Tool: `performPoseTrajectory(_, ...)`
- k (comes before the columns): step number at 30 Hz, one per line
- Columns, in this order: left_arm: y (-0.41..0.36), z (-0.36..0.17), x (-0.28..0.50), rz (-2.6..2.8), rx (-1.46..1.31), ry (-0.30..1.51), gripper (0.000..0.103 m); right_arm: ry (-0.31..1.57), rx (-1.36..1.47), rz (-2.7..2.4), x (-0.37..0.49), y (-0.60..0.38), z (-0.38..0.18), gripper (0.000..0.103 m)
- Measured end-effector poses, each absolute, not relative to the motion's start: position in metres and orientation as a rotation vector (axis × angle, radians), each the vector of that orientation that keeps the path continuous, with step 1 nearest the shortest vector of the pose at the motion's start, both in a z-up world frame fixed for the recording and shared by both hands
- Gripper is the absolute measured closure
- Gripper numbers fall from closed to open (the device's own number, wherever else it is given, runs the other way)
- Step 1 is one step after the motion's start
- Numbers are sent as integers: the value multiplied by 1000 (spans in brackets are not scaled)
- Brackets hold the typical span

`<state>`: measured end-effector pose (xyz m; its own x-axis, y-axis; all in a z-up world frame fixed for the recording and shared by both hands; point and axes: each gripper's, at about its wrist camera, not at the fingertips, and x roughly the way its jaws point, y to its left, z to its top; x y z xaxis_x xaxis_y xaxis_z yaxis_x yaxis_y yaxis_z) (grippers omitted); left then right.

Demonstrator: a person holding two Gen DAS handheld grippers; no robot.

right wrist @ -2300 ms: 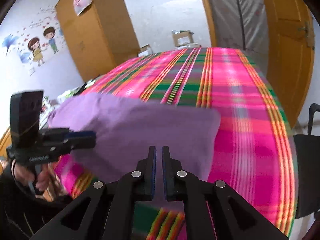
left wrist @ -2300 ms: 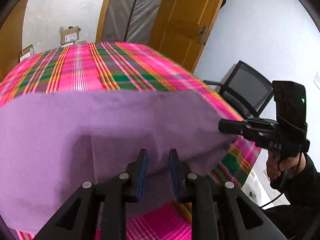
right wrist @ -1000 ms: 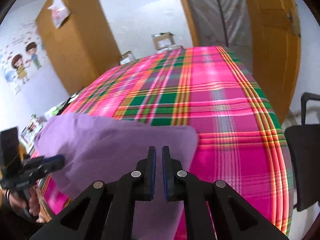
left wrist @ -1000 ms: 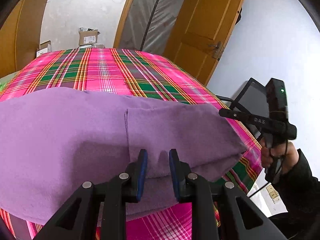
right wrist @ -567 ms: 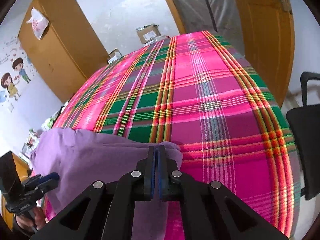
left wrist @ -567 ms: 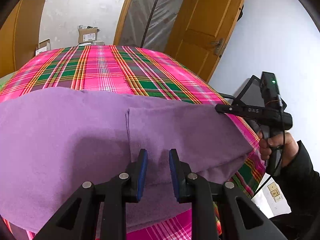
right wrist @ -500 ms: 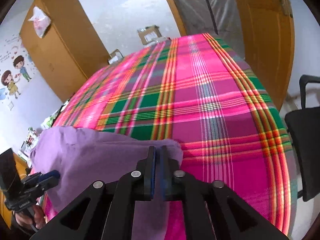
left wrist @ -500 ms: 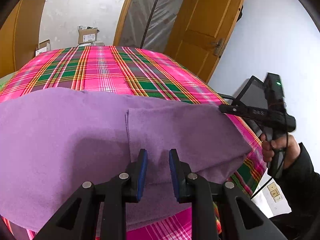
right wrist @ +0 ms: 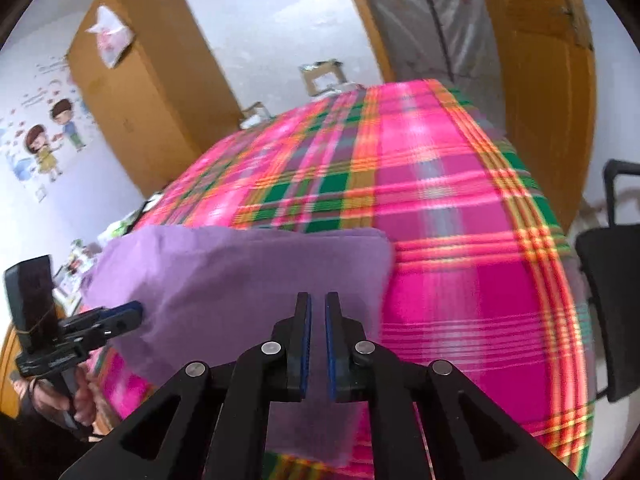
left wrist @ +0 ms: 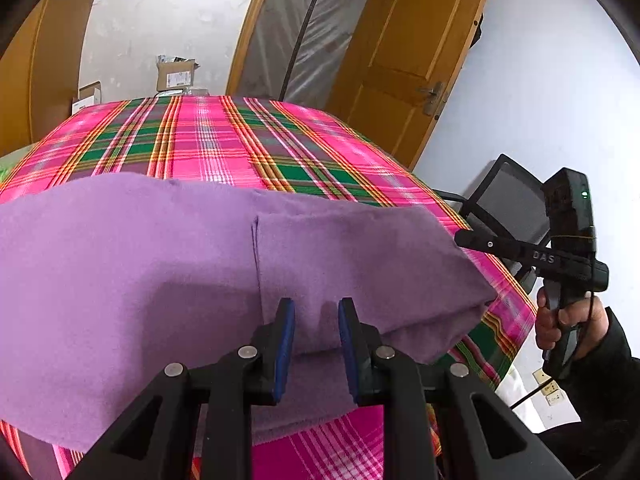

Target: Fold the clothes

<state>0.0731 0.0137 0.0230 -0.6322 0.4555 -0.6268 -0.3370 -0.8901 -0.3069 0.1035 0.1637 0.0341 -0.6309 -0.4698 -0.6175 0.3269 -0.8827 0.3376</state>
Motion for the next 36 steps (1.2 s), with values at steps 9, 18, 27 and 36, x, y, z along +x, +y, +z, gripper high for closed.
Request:
performPoseTrajectory(9, 13, 22, 75, 2491, -1019, -227, 79, -295, 1066, -2459, 107, 164, 17, 97)
performPoseTrajectory(18, -20, 25, 75, 2593, -1027, -279, 79, -243, 1012, -2432, 105, 141, 32, 94)
performPoseTrajectory(27, -41, 25, 79, 2626, -1034, -336, 79, -223, 1011, -2462, 105, 133, 32, 85)
performPoseTrajectory(36, -6, 25, 64, 2524, -1009, -264, 79, -267, 1017, -2610, 114, 161, 32, 69)
